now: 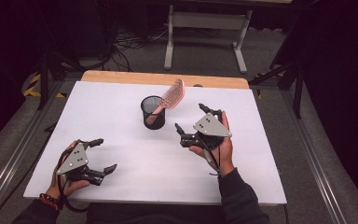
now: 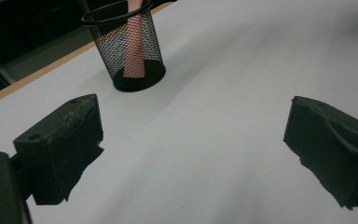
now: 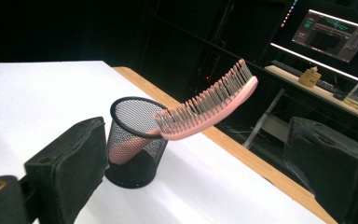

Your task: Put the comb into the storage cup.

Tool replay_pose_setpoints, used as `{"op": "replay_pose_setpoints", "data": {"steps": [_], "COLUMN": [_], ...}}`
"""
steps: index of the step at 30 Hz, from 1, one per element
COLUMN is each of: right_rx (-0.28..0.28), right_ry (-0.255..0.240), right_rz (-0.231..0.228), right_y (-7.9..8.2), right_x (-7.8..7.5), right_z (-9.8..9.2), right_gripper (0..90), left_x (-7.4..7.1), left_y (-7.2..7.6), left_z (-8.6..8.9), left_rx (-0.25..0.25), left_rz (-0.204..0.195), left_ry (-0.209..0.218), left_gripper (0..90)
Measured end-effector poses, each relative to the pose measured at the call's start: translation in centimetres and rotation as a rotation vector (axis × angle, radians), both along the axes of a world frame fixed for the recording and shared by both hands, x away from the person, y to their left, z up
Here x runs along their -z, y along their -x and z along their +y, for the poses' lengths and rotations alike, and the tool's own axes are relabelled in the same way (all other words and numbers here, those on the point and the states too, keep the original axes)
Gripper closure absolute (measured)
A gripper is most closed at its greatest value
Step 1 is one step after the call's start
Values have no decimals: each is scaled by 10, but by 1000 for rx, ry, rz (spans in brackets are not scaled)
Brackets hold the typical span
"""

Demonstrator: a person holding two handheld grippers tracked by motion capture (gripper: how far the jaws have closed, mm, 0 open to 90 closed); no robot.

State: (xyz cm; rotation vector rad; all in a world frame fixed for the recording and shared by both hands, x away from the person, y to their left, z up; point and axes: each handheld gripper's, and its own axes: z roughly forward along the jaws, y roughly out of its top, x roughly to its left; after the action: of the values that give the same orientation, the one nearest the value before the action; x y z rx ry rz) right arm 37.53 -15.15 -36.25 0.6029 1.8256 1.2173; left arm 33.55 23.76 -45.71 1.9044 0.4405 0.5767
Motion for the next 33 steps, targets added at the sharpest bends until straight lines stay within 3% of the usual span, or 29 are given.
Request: {"op": "replay_pose_setpoints", "data": {"steps": [24, 33], "right_rx": [-5, -6], "right_ry": [21, 31], "right_rz": [-32, -22], "right_y": [19, 25], "right_x": [2, 5], "right_z": [-16, -26], "right_gripper": [62, 65], "left_x": [-1, 0], "left_y": [1, 1], "left_z": [0, 0], "left_rx": [4, 4], "left_rz": [-7, -6], "left_ry": [-5, -8], "left_gripper": [51, 51]}}
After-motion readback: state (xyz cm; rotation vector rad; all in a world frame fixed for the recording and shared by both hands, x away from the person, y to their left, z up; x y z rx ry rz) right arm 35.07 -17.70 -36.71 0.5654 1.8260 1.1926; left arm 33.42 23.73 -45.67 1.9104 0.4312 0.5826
